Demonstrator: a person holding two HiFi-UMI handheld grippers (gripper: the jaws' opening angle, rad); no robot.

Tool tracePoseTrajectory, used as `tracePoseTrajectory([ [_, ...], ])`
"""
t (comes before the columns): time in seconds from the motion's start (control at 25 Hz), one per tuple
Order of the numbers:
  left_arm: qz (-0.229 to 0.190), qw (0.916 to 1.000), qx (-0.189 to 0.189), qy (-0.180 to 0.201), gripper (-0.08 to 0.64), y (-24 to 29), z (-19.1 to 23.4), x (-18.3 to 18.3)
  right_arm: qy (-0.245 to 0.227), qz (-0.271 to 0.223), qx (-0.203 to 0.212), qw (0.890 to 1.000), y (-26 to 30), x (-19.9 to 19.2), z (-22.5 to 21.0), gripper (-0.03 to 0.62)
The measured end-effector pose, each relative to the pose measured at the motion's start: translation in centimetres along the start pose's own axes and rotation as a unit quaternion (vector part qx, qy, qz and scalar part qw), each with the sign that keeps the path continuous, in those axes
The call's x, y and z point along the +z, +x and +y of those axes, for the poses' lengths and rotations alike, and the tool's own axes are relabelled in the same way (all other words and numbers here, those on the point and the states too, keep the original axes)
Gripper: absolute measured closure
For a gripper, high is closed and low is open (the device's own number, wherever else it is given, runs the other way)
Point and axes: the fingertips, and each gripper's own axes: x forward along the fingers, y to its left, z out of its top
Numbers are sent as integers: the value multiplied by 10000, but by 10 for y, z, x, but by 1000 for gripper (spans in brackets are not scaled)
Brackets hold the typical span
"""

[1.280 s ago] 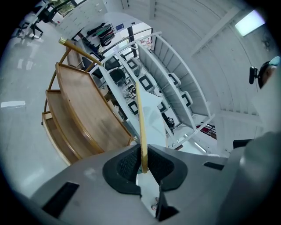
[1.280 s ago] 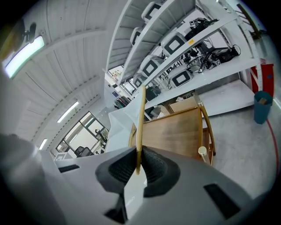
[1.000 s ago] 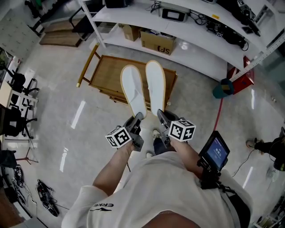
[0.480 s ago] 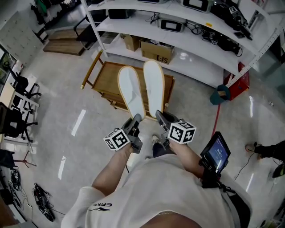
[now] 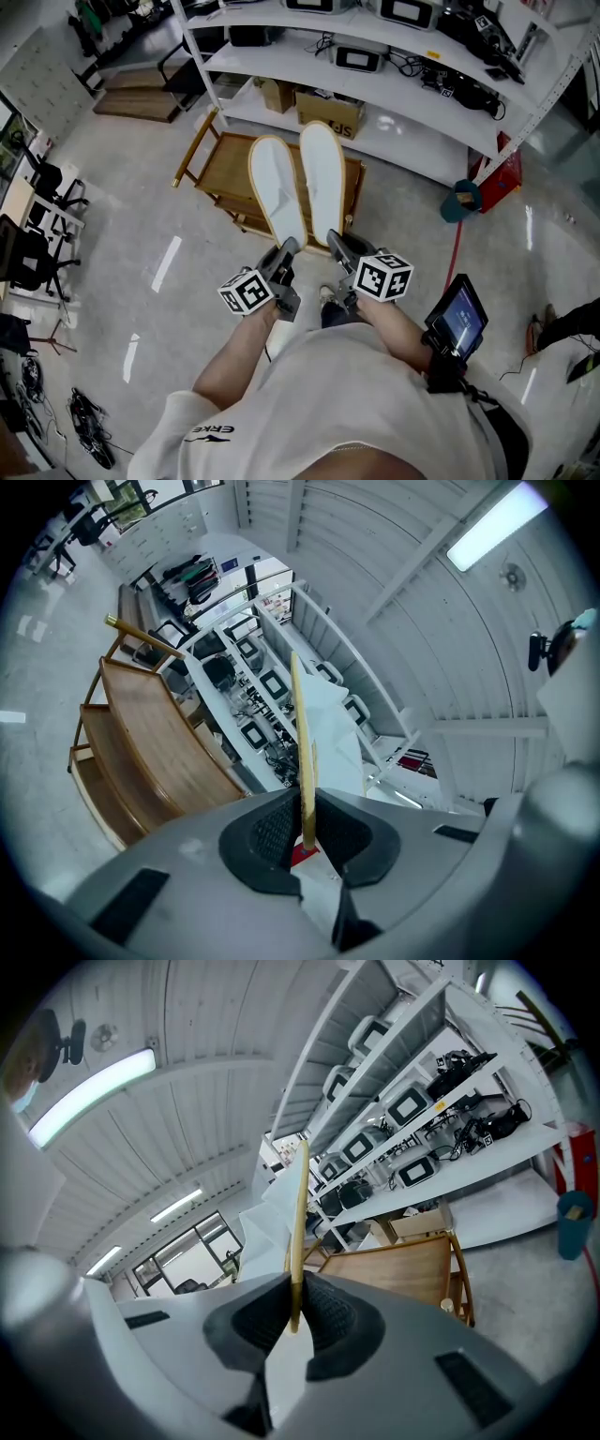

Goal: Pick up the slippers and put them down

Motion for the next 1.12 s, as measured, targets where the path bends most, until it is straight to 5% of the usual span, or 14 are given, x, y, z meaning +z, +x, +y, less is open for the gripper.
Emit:
tracePoseTrajectory([
  [1.12, -19, 9999, 135, 91, 528, -4, -7, -7, 37, -27, 34, 10000, -12, -3, -1, 560],
])
